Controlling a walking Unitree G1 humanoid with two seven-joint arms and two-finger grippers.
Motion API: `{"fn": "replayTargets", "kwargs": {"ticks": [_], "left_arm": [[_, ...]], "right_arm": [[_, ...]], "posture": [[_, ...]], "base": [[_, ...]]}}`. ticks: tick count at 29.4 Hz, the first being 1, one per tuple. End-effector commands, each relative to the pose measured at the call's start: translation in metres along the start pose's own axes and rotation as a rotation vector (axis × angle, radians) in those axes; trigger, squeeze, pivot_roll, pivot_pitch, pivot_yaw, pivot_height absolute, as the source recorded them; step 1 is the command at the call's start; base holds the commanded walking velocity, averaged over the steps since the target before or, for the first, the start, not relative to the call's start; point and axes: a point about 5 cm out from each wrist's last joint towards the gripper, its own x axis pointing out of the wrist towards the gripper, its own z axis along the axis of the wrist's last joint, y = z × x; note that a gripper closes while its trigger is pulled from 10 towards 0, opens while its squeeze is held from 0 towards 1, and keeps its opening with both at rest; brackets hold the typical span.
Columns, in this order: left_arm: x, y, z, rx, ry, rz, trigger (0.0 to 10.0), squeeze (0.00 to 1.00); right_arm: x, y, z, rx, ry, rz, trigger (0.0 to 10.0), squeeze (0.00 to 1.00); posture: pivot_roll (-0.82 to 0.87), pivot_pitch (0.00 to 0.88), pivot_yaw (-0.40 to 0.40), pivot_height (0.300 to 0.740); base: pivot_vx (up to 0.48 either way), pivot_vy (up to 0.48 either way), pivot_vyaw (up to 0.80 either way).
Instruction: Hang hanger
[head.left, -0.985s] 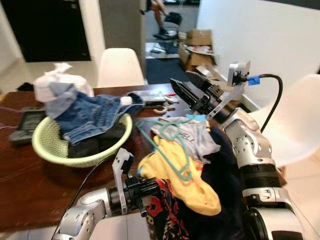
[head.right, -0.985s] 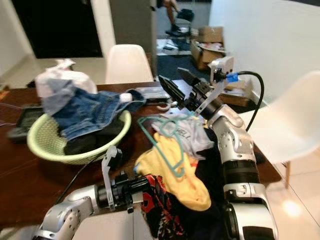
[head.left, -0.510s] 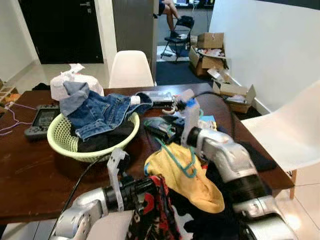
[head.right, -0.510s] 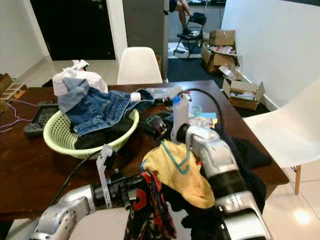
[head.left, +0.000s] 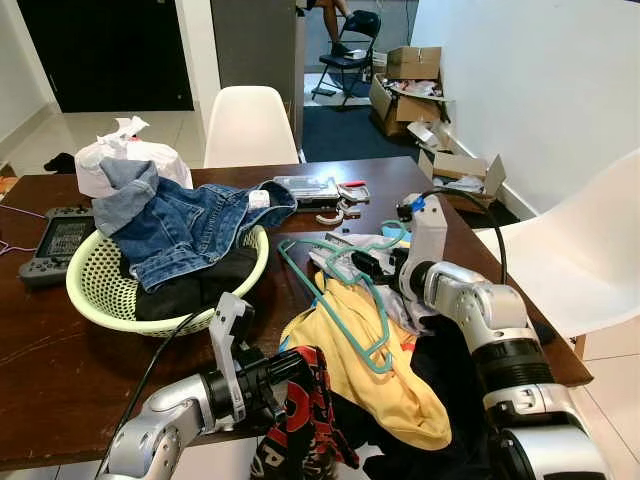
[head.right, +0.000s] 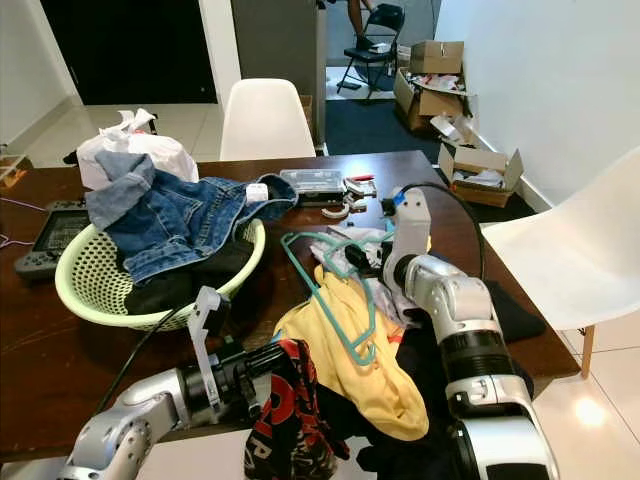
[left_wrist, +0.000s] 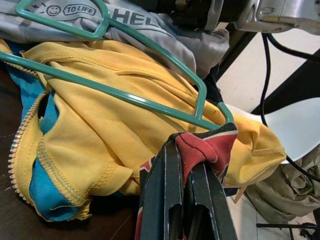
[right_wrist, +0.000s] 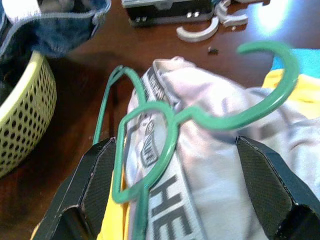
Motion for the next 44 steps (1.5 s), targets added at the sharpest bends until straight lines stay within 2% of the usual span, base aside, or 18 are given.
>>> {"fn": "replayTargets", "kwargs": {"ticks": [1,5,9,16,19,25,30,32,35,36,38,39,40,42,44], "left_arm": [[0.002,-0.002,0.006,0.013,-0.028,-0.004,10.0,0.00],[0.002,-0.002,0.006,0.011,-0.030,-0.004,10.0,0.00],[0.003,-0.002,0.006,0.010,-0.036,-0.003,10.0,0.00],[0.003,-0.003,0.007,0.009,-0.042,-0.001,10.0,0.00],[0.003,-0.003,0.007,0.007,-0.044,-0.001,10.0,0.00],[0.003,-0.004,0.006,0.006,-0.044,-0.003,10.0,0.00],[0.002,-0.004,0.007,0.007,-0.043,-0.004,10.0,0.00],[0.002,-0.004,0.007,0.007,-0.042,-0.004,10.0,0.00],[0.002,-0.004,0.007,0.007,-0.042,-0.004,10.0,0.00],[0.002,-0.003,0.007,0.007,-0.042,-0.004,10.0,0.00],[0.002,-0.003,0.007,0.007,-0.042,-0.004,10.0,0.00],[0.002,-0.003,0.007,0.007,-0.042,-0.004,10.0,0.00],[0.002,-0.003,0.007,0.007,-0.042,-0.005,10.0,0.00],[0.002,-0.003,0.007,0.006,-0.042,-0.007,10.0,0.00],[0.002,-0.003,0.007,0.006,-0.042,-0.008,10.0,0.00]], "right_arm": [[0.001,0.000,-0.001,0.019,0.022,-0.001,10.0,0.00],[0.003,0.006,-0.006,0.037,0.047,0.022,10.0,0.00],[0.010,0.025,-0.013,0.081,0.066,0.099,10.0,0.00],[0.015,0.034,-0.013,0.089,0.061,0.125,10.0,0.00],[0.018,0.040,-0.007,0.077,0.024,0.142,10.0,0.00],[0.020,0.043,-0.001,0.055,-0.014,0.142,10.0,0.00],[0.020,0.041,0.006,0.017,-0.059,0.096,10.0,0.00],[0.016,0.039,0.020,0.018,-0.150,0.106,10.0,0.00],[0.016,0.039,0.020,0.018,-0.150,0.106,10.0,0.00],[0.011,0.038,0.030,0.020,-0.210,0.128,10.0,0.00],[0.011,0.038,0.030,0.020,-0.210,0.128,10.0,0.00],[0.006,0.033,0.036,-0.002,-0.242,0.125,10.0,0.00],[0.001,0.029,0.038,-0.006,-0.245,0.149,10.0,0.00],[-0.006,0.033,0.033,-0.005,-0.182,0.254,10.0,0.00],[-0.007,0.035,0.032,-0.002,-0.166,0.284,10.0,0.00]], "posture": [[0.07,0.000,-0.059,0.740],[0.07,0.000,-0.061,0.740],[0.08,0.000,-0.065,0.740],[0.08,0.000,-0.070,0.740],[0.08,0.000,-0.071,0.740],[0.08,0.000,-0.071,0.740],[0.08,0.000,-0.070,0.740],[0.08,0.000,-0.069,0.740],[0.08,0.000,-0.069,0.740],[0.08,0.000,-0.068,0.740],[0.08,0.000,-0.068,0.740],[0.08,0.000,-0.067,0.740],[0.08,0.000,-0.065,0.740],[0.08,0.000,-0.063,0.740],[0.08,0.000,-0.063,0.740]], "base": [[0.000,0.000,0.00],[0.000,0.000,0.00],[0.000,0.000,0.00],[0.000,0.000,0.00],[0.000,0.000,0.00],[0.000,0.000,0.00],[0.000,0.000,0.00],[0.000,0.000,0.00],[0.000,0.000,0.00],[0.000,0.000,0.00],[0.000,0.000,0.00],[0.000,0.000,0.00],[0.000,0.000,0.00],[0.000,0.000,0.00],[0.000,0.000,0.00]]}}
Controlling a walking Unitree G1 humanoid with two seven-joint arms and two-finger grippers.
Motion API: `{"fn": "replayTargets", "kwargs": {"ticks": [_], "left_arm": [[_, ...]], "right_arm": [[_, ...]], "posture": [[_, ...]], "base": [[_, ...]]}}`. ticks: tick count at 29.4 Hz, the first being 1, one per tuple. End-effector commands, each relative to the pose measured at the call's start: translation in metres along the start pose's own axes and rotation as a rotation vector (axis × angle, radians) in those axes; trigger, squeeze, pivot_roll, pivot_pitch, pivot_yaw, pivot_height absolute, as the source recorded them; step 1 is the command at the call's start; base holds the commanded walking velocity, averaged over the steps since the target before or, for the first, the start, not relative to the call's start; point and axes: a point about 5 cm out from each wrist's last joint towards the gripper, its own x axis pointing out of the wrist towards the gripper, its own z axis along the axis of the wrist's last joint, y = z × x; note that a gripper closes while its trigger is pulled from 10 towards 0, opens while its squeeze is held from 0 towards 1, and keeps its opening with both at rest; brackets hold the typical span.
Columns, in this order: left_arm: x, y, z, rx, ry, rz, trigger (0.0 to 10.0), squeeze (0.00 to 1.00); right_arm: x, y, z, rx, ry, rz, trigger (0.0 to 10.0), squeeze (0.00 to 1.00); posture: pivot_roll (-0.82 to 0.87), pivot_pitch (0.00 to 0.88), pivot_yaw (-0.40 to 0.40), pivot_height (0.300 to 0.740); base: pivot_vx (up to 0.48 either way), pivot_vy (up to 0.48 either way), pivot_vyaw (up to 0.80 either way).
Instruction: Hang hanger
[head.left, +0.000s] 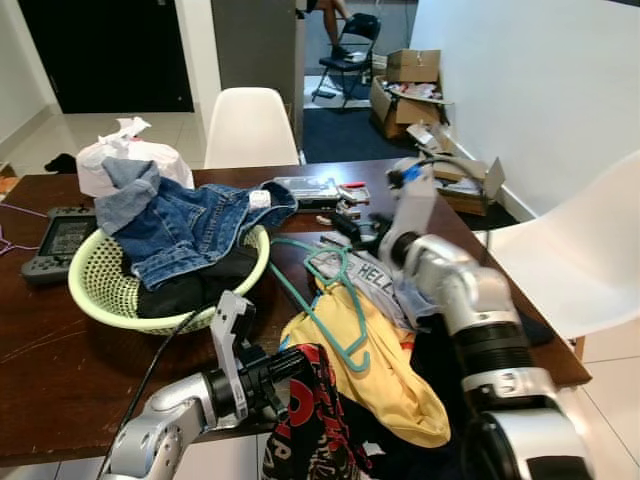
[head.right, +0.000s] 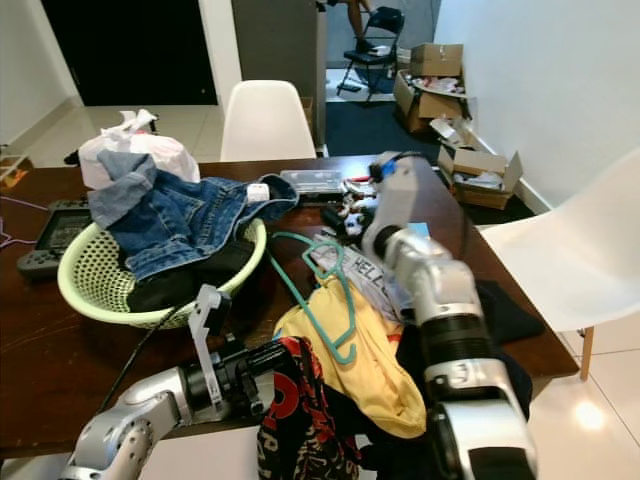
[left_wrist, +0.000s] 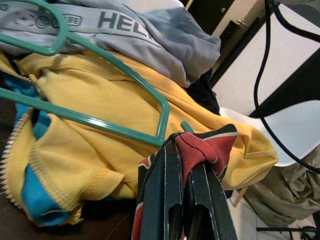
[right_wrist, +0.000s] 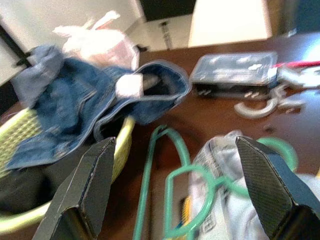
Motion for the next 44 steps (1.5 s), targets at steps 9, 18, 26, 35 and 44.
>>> {"fn": "replayTargets", "kwargs": {"ticks": [9,18,26,35,44], "left_arm": [[0.002,-0.001,0.005,0.002,-0.027,-0.013,10.0,0.00],[0.002,-0.001,0.005,0.004,-0.028,-0.011,10.0,0.00],[0.002,-0.002,0.004,0.008,-0.027,-0.011,10.0,0.00],[0.002,-0.003,0.004,0.009,-0.028,-0.011,10.0,0.00],[0.003,-0.005,0.005,0.009,-0.034,-0.012,10.0,0.00]], "right_arm": [[0.004,0.033,-0.039,0.054,0.245,0.220,10.0,0.00],[0.018,0.037,-0.058,0.042,0.301,0.175,10.0,0.00],[0.025,0.024,-0.057,0.026,0.305,0.034,10.0,0.00],[0.027,0.017,-0.055,0.011,0.301,-0.014,10.0,0.00],[0.031,0.014,-0.062,-0.032,0.331,-0.071,10.0,0.00]], "posture": [[0.07,0.000,-0.068,0.740],[0.08,0.000,-0.071,0.740],[0.09,0.000,-0.074,0.740],[0.09,0.000,-0.074,0.740],[0.09,0.000,-0.079,0.740]], "base": [[0.000,0.000,0.00],[0.000,0.000,0.00],[0.000,0.000,0.00],[0.000,0.000,0.00],[0.000,0.000,0.00]]}}
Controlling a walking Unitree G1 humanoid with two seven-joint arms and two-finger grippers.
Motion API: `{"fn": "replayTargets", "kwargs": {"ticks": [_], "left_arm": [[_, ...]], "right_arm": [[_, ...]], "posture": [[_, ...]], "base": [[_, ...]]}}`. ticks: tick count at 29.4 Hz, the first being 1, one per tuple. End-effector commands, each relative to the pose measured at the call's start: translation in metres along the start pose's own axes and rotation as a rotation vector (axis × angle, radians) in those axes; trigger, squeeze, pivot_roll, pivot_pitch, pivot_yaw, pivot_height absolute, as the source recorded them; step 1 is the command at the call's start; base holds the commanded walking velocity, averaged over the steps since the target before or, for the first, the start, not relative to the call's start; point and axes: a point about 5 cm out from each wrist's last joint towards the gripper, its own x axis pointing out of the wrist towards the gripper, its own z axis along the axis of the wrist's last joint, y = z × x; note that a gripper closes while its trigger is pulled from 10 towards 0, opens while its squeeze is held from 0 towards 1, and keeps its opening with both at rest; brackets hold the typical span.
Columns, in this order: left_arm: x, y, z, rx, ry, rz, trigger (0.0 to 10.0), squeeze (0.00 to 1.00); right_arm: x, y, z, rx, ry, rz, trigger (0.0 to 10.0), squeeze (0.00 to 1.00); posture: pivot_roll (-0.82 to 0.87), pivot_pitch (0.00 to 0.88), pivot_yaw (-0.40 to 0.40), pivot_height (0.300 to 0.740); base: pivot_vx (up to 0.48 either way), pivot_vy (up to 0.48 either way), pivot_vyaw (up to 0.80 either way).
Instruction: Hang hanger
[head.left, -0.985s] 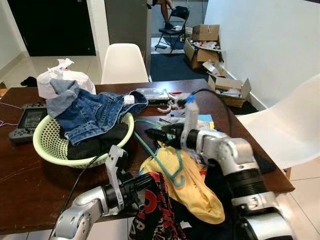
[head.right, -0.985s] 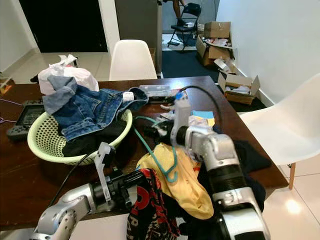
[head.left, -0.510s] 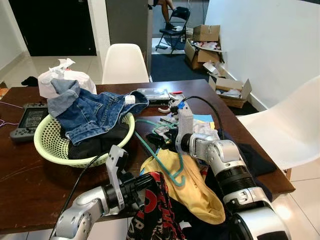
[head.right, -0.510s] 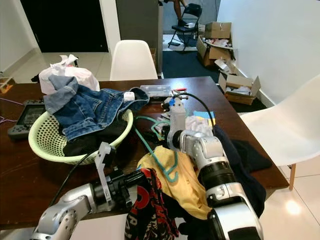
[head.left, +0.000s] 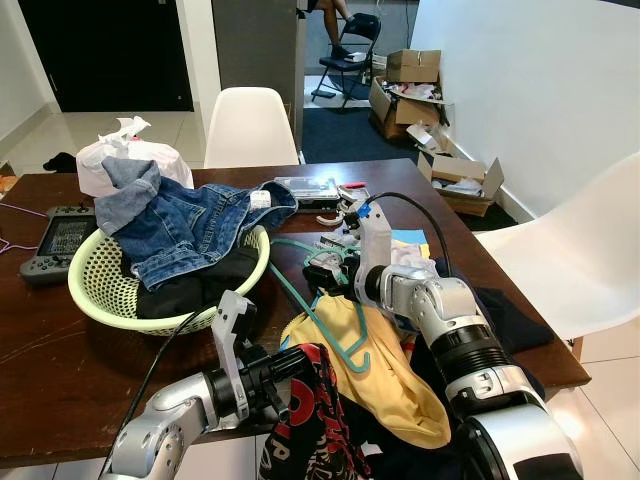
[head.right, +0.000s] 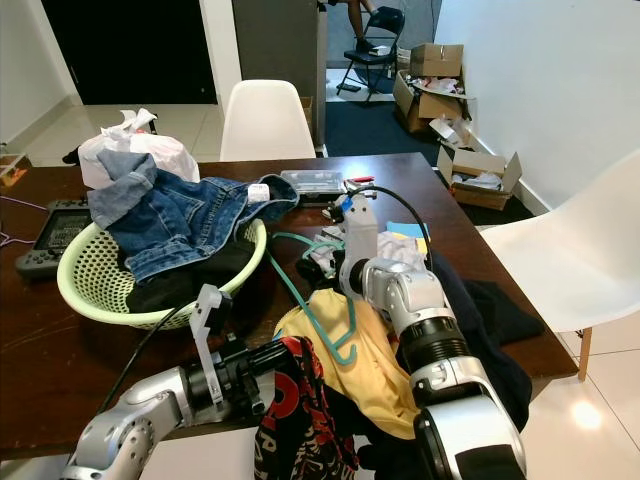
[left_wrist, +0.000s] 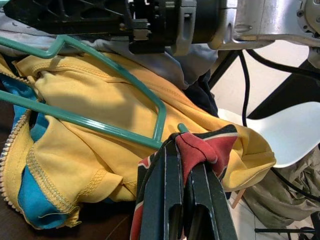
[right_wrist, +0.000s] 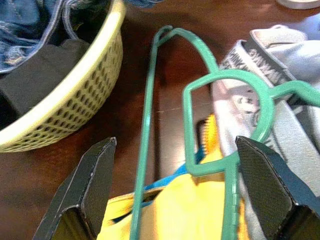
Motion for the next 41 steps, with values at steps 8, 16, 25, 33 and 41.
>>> {"fn": "replayTargets", "kwargs": {"ticks": [8,16,25,33,41], "left_arm": [[0.002,-0.005,0.004,0.011,-0.034,-0.008,10.0,0.00],[0.002,-0.006,0.004,0.010,-0.036,-0.010,10.0,0.00],[0.002,-0.006,0.004,0.010,-0.037,-0.011,10.0,0.00],[0.002,-0.006,0.005,0.010,-0.038,-0.011,10.0,0.00],[0.003,-0.006,0.005,0.010,-0.039,-0.012,10.0,0.00]], "right_arm": [[0.003,-0.005,0.009,-0.015,-0.024,-0.074,10.0,0.00],[0.005,-0.006,0.009,-0.012,-0.029,-0.095,10.0,0.00],[0.006,-0.009,0.006,-0.018,-0.020,-0.130,10.0,0.00],[0.009,-0.006,-0.001,-0.040,0.006,-0.134,10.0,0.00],[0.014,0.003,-0.005,-0.051,0.022,-0.105,10.0,0.00]], "posture": [[0.09,0.000,-0.084,0.740],[0.09,0.000,-0.085,0.740],[0.09,0.000,-0.084,0.740],[0.09,0.000,-0.084,0.740],[0.10,0.000,-0.085,0.740]], "base": [[0.000,0.000,0.00],[0.000,0.000,0.00],[0.000,0.000,0.00],[0.000,0.000,0.00],[0.000,0.000,0.00]]}}
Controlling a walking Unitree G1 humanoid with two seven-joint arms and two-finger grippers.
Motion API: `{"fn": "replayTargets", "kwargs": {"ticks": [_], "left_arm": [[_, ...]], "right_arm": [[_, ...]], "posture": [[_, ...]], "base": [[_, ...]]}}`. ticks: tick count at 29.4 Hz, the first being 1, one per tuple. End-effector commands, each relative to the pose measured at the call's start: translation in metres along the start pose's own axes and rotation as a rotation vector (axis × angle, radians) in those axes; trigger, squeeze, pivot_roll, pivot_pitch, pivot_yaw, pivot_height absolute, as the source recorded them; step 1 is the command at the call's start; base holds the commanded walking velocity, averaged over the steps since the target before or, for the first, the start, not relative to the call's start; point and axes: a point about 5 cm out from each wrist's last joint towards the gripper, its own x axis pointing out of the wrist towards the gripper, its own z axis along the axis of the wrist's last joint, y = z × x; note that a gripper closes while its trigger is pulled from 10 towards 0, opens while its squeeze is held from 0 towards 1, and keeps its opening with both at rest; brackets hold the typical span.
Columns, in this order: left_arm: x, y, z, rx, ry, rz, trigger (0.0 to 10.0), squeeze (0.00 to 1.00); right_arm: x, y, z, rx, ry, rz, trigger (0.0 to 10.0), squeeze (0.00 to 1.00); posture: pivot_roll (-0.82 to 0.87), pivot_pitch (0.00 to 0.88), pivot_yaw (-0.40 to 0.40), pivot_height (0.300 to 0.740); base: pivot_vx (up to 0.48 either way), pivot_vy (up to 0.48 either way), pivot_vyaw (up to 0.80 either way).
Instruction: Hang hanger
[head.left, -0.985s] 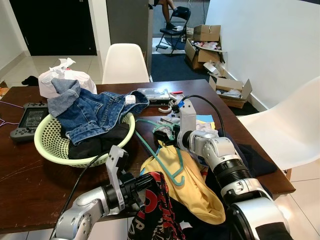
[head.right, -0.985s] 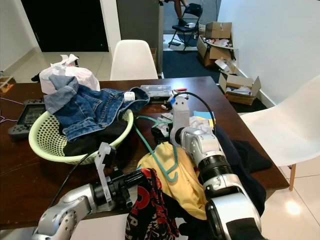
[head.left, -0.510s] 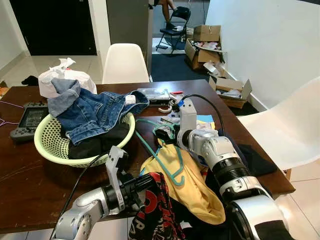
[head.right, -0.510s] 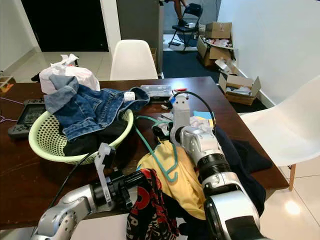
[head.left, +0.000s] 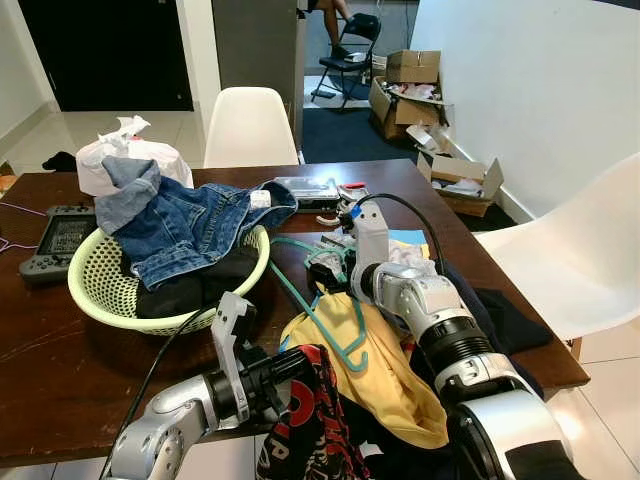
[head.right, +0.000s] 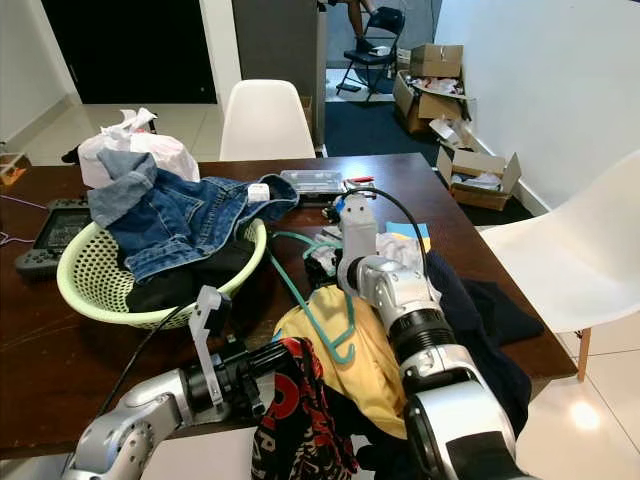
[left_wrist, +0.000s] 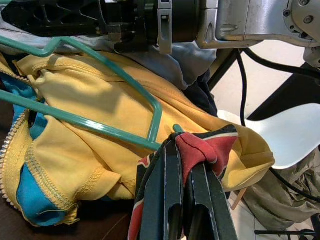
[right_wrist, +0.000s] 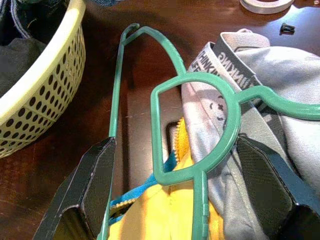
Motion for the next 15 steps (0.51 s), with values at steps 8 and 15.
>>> {"fn": "replayTargets", "kwargs": {"ticks": [8,15], "left_arm": [[0.005,-0.005,0.005,0.009,-0.039,-0.021,10.0,0.00],[0.006,-0.006,0.005,0.007,-0.040,-0.021,10.0,0.00]], "right_arm": [[0.008,0.031,0.001,0.101,-0.058,0.186,10.0,0.00],[0.010,0.035,0.004,0.149,-0.083,0.217,10.0,0.00]], "posture": [[0.10,0.000,-0.091,0.740],[0.10,0.000,-0.097,0.740]], "base": [[0.000,0.000,0.00],[0.000,0.000,0.00]]}}
